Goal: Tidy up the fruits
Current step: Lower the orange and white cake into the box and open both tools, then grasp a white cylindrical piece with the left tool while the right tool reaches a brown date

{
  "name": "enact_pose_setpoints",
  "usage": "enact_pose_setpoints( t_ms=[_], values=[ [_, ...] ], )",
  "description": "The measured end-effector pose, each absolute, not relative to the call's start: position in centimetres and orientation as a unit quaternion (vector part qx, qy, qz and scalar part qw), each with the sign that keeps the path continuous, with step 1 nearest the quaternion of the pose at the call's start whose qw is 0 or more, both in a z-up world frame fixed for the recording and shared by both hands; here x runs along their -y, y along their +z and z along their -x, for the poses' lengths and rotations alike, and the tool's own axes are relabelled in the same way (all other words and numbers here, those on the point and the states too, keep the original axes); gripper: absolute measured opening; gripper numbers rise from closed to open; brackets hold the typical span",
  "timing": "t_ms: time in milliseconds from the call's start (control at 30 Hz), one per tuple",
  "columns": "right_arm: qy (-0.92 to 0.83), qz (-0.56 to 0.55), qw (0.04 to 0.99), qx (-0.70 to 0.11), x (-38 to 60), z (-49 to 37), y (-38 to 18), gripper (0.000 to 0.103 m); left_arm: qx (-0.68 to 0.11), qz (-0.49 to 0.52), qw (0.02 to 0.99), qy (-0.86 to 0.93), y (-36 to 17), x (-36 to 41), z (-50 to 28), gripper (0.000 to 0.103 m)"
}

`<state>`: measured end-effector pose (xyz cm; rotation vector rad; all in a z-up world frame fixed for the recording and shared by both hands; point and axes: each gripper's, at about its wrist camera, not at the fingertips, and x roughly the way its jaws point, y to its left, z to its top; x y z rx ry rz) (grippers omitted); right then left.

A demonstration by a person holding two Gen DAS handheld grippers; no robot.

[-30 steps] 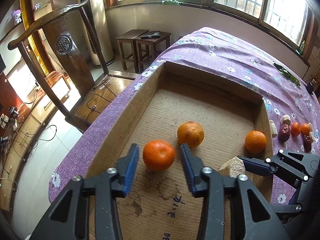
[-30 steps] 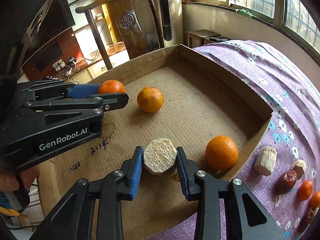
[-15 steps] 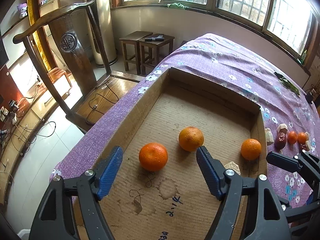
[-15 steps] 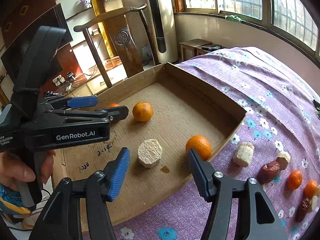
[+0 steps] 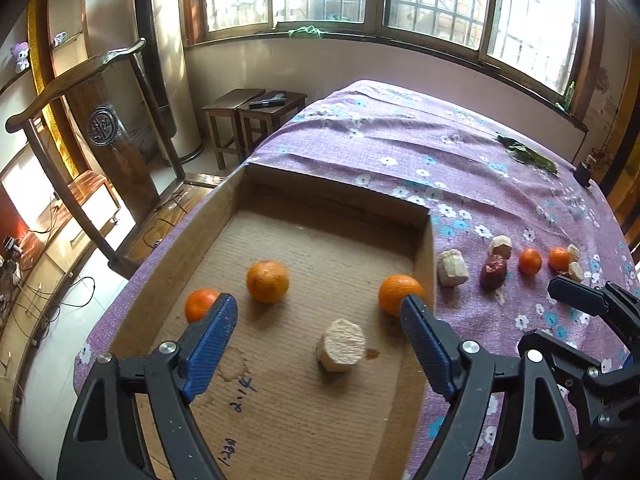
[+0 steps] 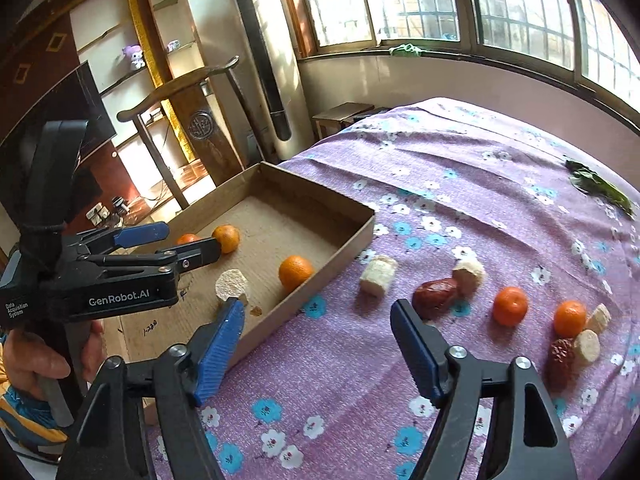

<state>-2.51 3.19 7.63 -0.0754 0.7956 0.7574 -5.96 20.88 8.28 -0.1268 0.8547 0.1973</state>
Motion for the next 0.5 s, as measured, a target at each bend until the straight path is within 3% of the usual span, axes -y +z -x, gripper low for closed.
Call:
enact_pose_setpoints(
  t_ms=[500],
  values=[
    [0.282,0.002,0.877,-0.388,8.0,2.5,7.1,0.084,-0.437,0.039,0.899,0.018,7.3,-11.4,3.6,0.083]
  ],
)
